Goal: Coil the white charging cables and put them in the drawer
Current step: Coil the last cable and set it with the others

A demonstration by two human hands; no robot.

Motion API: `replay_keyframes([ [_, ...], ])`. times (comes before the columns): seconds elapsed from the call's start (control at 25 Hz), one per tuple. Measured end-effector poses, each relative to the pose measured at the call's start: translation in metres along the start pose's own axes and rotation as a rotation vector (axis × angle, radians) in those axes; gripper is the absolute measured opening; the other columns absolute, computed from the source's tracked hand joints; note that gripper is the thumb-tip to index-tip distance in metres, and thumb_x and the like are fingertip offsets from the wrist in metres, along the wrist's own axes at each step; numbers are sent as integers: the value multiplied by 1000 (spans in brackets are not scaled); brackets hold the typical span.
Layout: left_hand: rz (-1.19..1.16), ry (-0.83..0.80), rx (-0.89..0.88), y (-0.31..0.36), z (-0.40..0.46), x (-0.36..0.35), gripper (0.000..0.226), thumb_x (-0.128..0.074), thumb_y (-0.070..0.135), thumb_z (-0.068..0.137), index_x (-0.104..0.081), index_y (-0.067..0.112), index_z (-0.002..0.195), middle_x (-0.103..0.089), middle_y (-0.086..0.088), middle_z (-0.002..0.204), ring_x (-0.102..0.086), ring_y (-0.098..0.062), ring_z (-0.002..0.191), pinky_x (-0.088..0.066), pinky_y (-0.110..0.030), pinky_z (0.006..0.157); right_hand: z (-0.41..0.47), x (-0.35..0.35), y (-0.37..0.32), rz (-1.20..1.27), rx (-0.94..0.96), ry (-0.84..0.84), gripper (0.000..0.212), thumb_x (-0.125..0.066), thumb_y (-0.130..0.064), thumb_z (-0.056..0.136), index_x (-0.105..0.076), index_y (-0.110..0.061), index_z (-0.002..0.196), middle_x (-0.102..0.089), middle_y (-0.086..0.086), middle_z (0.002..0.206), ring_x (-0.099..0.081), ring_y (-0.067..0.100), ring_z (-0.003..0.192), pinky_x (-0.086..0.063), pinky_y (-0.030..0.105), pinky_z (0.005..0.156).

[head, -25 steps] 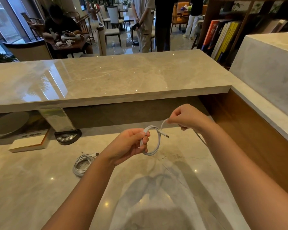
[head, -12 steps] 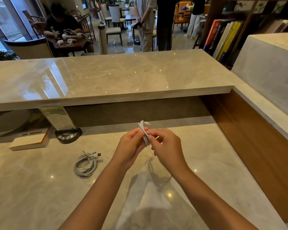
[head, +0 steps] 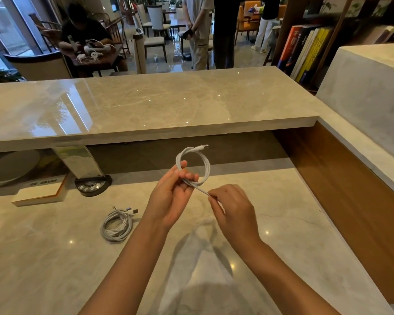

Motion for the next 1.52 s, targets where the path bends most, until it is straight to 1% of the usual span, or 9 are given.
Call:
replay_keyframes([
  [0.12,-29,-22,-2,3,-2,0,13,-45,5,83,-54,7,92,-48,-1,59,-49,-10,57,-46,-32,83,-3,6,17,-154,-88,-9,3,-68,-23,80,-71,-22,80,-65,-3,70,-55,18,71,-30,24,67],
  [0.32,9,-73,80,-8,-5,0,13,-46,7,82,-54,6,92,-46,-1,60,-46,-10,54,-52,-27,77,7,8,39,697,-868,-57,9,-63,-12,83,-71,-16,81,-72,-2,78,-64,13,68,-46,17,57],
  [0.48,27,-99,110,-16,-6,1,12,-44,8,82,-53,7,90,-46,-1,60,-45,-10,52,-54,-25,69,15,8,41,786,-1087,5,21,-68,-4,77,-63,-13,96,-66,7,70,-55,13,55,-45,22,49],
  [0.72,125,-152,131,-21,-9,4,13,-39,8,89,-52,7,90,-47,0,60,-45,-9,53,-52,-24,70,4,1,39,758,-1014,-392,30,-46,12,84,-68,-8,90,-60,13,69,-47,13,46,-43,21,43],
  [1.08,-17,-115,180,-35,-12,11,13,-44,8,84,-56,8,84,-46,0,61,-45,-9,52,-49,-23,68,-10,-7,42,944,-947,-364,30,-47,9,87,-69,-10,93,-53,7,62,-43,12,46,-40,19,45],
  [1.2,21,-84,211,-39,-12,15,10,-46,5,82,-54,8,86,-46,0,61,-45,-8,53,-48,-22,68,3,-1,41,857,-803,-301,35,-43,3,90,-69,-18,97,-57,5,64,-45,15,54,-42,23,50],
  [1.32,95,-68,219,-39,-13,18,12,-46,1,82,-55,7,86,-47,-2,60,-47,-9,53,-49,-23,70,9,5,34,732,-690,-306,39,-47,-11,93,-42,-28,128,-61,2,89,-57,15,67,-50,25,59],
  [1.4,165,-72,218,-40,-14,16,16,-41,0,89,-56,6,87,-47,-3,60,-48,-10,54,-49,-24,71,11,7,25,497,-478,-366,59,-54,-19,92,-24,-36,139,-53,-6,98,-56,11,78,-46,17,63],
  [1.52,287,-87,210,-40,-15,13,22,-35,5,97,-55,5,89,-47,-3,61,-47,-11,55,-49,-27,74,13,6,21,115,-290,-387,50,-49,-32,94,-29,-38,140,-53,-3,108,-50,8,83,-39,13,62],
])
Point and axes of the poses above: each hand's wrist, its own z-axis towards the middle knuckle, its own x-axis out of the back of the hand, y = z × x, the point moved 4 cm from there along z, towards the middle knuckle
